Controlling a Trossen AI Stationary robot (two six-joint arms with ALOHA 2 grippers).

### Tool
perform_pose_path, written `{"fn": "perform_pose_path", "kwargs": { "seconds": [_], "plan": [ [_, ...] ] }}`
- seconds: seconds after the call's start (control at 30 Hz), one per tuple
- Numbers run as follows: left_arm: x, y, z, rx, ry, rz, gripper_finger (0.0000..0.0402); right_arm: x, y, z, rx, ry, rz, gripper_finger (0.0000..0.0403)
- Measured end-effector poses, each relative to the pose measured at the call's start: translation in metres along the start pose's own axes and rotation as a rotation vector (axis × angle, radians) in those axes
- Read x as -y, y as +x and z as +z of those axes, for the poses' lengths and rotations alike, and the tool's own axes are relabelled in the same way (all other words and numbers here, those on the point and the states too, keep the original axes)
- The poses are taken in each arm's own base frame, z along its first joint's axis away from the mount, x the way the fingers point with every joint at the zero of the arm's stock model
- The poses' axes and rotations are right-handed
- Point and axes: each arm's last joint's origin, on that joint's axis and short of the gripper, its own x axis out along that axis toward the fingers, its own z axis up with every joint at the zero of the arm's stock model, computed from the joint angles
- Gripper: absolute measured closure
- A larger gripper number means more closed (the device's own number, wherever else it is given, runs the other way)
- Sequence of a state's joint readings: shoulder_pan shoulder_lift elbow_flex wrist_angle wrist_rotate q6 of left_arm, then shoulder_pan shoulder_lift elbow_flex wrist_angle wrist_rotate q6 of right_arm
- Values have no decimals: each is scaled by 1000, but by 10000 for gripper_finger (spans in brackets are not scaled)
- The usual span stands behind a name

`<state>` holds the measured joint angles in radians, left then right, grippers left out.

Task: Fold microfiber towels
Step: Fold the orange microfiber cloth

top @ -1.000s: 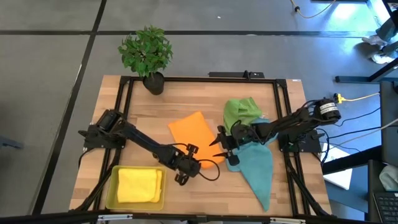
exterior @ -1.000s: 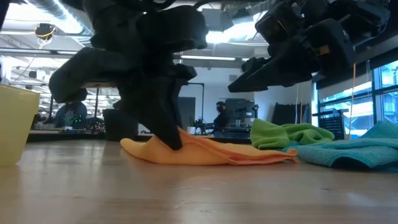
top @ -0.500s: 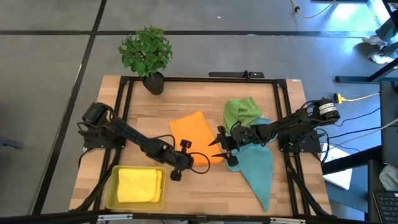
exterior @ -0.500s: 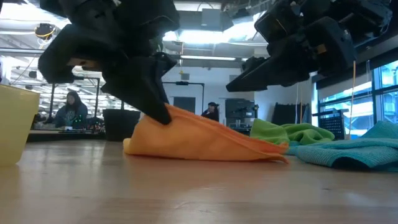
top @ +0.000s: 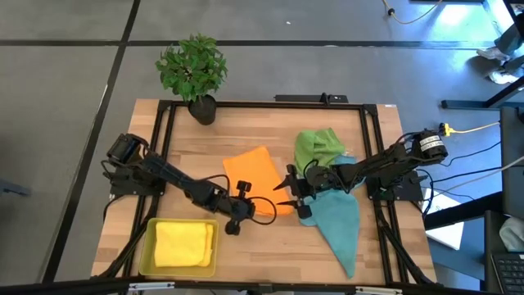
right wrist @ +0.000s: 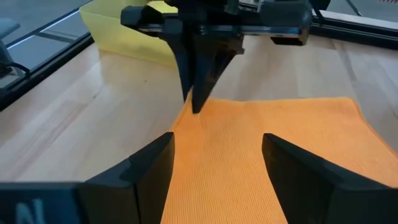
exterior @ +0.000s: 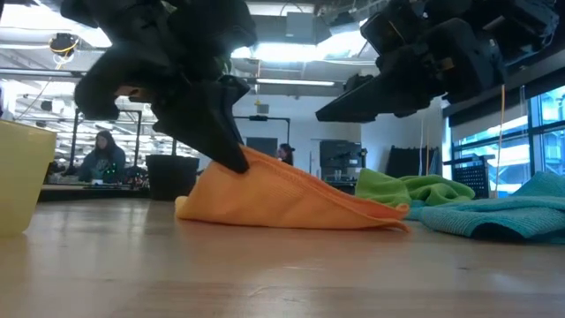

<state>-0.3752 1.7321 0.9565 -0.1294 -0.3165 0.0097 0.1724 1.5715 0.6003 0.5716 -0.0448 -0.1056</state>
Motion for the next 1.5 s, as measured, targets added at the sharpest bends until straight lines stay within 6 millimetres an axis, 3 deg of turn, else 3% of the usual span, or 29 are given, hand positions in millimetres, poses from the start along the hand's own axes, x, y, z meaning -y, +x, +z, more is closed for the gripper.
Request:
{"fn": "perform_pose_path", "kwargs": {
  "seconds": [0.3, 0.5, 0.73, 1.2, 1.5],
  "plan": [
    [-1, 0, 0, 4, -8, 12, 401, -14, 2, 1, 16, -75, 23, 159],
    [-3, -1, 2, 13, -20, 21, 401, -23, 16, -14, -7, -21, 43, 159],
    [-9, -3, 1, 2, -50, 56, 401, -39, 26, -32, -78, 44, -1, 159],
    [-21, 0, 1, 1, -99, 76, 401, -60, 25, -37, -103, 66, -155, 159],
    [-22, -3, 1, -4, -80, 69, 401, -68, 55, -48, -150, 78, -199, 159]
  ]
}}
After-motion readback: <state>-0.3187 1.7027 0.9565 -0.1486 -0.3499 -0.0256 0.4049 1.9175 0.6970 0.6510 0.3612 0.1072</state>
